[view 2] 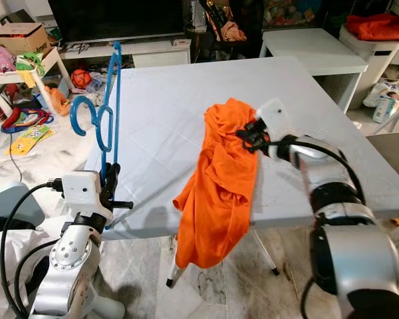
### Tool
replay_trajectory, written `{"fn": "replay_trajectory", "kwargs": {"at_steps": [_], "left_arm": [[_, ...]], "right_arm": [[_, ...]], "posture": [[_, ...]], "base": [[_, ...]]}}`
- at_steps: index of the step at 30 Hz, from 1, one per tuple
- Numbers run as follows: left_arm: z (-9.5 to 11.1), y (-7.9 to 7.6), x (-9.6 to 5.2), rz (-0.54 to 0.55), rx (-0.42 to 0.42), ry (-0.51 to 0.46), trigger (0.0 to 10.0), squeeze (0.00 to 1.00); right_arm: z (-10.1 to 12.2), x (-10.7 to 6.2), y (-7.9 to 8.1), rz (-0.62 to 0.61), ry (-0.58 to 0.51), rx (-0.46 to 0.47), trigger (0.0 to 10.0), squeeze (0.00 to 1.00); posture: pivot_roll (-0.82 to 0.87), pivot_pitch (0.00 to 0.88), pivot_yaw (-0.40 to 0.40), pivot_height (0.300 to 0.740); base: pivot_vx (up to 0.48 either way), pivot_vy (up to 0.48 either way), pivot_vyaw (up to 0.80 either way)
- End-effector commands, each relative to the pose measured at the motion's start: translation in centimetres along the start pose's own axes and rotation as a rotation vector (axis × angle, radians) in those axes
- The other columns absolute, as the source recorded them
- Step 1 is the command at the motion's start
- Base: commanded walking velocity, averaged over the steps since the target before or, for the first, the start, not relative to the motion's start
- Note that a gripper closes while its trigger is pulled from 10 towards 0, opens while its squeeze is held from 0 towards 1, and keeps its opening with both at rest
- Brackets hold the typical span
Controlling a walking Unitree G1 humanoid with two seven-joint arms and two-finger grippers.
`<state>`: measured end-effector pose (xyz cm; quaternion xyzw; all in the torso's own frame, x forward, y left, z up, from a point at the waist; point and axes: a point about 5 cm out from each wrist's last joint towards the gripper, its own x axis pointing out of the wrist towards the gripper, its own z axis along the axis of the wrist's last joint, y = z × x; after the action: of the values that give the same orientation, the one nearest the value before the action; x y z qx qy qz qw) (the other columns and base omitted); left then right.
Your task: Hang hanger
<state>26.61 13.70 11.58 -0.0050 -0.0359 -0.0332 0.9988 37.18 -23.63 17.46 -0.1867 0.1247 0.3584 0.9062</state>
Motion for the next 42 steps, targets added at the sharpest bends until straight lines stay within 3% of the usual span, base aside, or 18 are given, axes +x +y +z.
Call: {"fn": "replay_trajectory", "kwargs": {"at_steps": [1, 3, 5, 12, 15, 16, 18, 20, 21, 22, 25, 26, 30, 36, 39, 42], "left_arm": [[-1.3, -0.1, -0.3, -0.006, 0.004, 0.065, 10.0, 0.00], [-1.3, -0.3, -0.3, -0.012, 0.003, 0.068, 10.0, 0.00], [-1.3, -0.4, -0.4, -0.022, 0.006, 0.070, 10.0, 0.00], [-1.4, 0.2, -0.4, -0.014, 0.017, 0.072, 10.0, 0.00], [-1.5, 0.4, -0.4, -0.007, 0.019, 0.075, 10.0, 0.00], [-1.5, 0.3, -0.4, -0.007, 0.020, 0.078, 10.0, 0.00], [-1.6, 0.1, -0.5, -0.014, 0.019, 0.083, 10.0, 0.00], [-1.6, -0.2, -0.4, -0.027, 0.018, 0.084, 10.0, 0.00], [-1.6, -0.3, -0.4, -0.029, 0.018, 0.084, 10.0, 0.00], [-1.7, -0.3, -0.4, -0.030, 0.018, 0.085, 10.0, 0.00], [-1.7, -0.3, -0.4, -0.030, 0.018, 0.086, 10.0, 0.00], [-1.7, -0.3, -0.4, -0.030, 0.018, 0.087, 10.0, 0.00], [-1.8, -0.1, -0.5, -0.035, 0.026, 0.097, 10.0, 0.00], [-1.9, -0.4, -0.4, -0.038, 0.021, 0.098, 10.0, 0.00], [-2.0, -0.6, -0.5, -0.036, 0.017, 0.101, 10.0, 0.00], [-2.2, -0.6, -0.7, -0.035, 0.014, 0.108, 10.0, 0.00]], "right_arm": [[-0.2, -0.1, 1.0, 0.146, 0.007, 0.011, 10.0, 1.00], [-0.6, 0.1, 1.8, 0.207, -0.001, 0.025, 10.0, 1.00], [-1.7, 0.8, 3.7, 0.306, 0.011, 0.044, 10.0, 1.00], [-2.3, 1.9, 5.3, 0.328, 0.008, 0.068, 10.0, 1.00], [-1.5, 3.7, 6.2, 0.207, -0.040, 0.008, 10.0, 1.00], [-0.7, 4.4, 5.6, 0.050, -0.074, -0.014, 10.0, 1.00], [-0.2, 5.0, 5.7, -0.018, -0.099, -0.004, 10.0, 1.00], [-0.4, 5.5, 6.9, 0.031, -0.079, -0.032, 10.0, 1.00], [-0.8, 5.7, 7.4, 0.046, -0.051, -0.060, 10.0, 0.62], [-1.5, 5.9, 8.1, 0.065, -0.010, -0.099, 10.0, 0.53], [-2.8, 6.0, 9.0, 0.094, 0.059, -0.115, 10.0, 0.00], [-3.0, 6.0, 9.3, 0.113, 0.069, -0.112, 0.0, 0.00], [-4.3, 5.9, 10.4, 0.200, 0.138, -0.137, 0.0, 0.00], [-5.2, 5.9, 10.4, 0.169, 0.200, -0.145, 0.0, 0.00], [-5.1, 6.0, 10.2, 0.116, 0.209, -0.138, 0.0, 0.00], [-5.1, 6.5, 9.8, 0.008, 0.203, -0.072, 0.0, 0.00]], "posture": [[-0.04, 0.000, 0.054, 0.740], [-0.04, 0.000, 0.058, 0.740], [-0.04, 0.000, 0.056, 0.740], [-0.03, 0.000, 0.050, 0.740], [-0.03, 0.000, 0.051, 0.740], [-0.03, 0.000, 0.054, 0.740], [-0.03, 0.000, 0.056, 0.740], [-0.03, 0.000, 0.056, 0.740], [-0.03, 0.000, 0.058, 0.740], [-0.03, 0.000, 0.059, 0.740], [-0.03, 0.000, 0.059, 0.740], [-0.03, 0.000, 0.059, 0.740], [-0.03, 0.000, 0.071, 0.740], [-0.04, 0.000, 0.064, 0.740], [-0.04, 0.000, 0.059, 0.740], [-0.04, 0.000, 0.049, 0.740]], "base": [[0.000, 0.000, 0.00], [0.000, 0.000, 0.00], [0.000, 0.000, 0.00], [0.000, 0.000, 0.00], [0.000, 0.000, 0.00], [0.000, 0.000, 0.00], [0.000, 0.000, 0.00], [0.000, 0.000, 0.00], [0.000, 0.000, 0.00], [0.000, 0.000, 0.00], [0.000, 0.000, 0.00], [0.000, 0.000, 0.00], [0.000, 0.000, 0.00], [0.000, 0.000, 0.00], [0.000, 0.000, 0.00], [0.000, 0.000, 0.00]]}}
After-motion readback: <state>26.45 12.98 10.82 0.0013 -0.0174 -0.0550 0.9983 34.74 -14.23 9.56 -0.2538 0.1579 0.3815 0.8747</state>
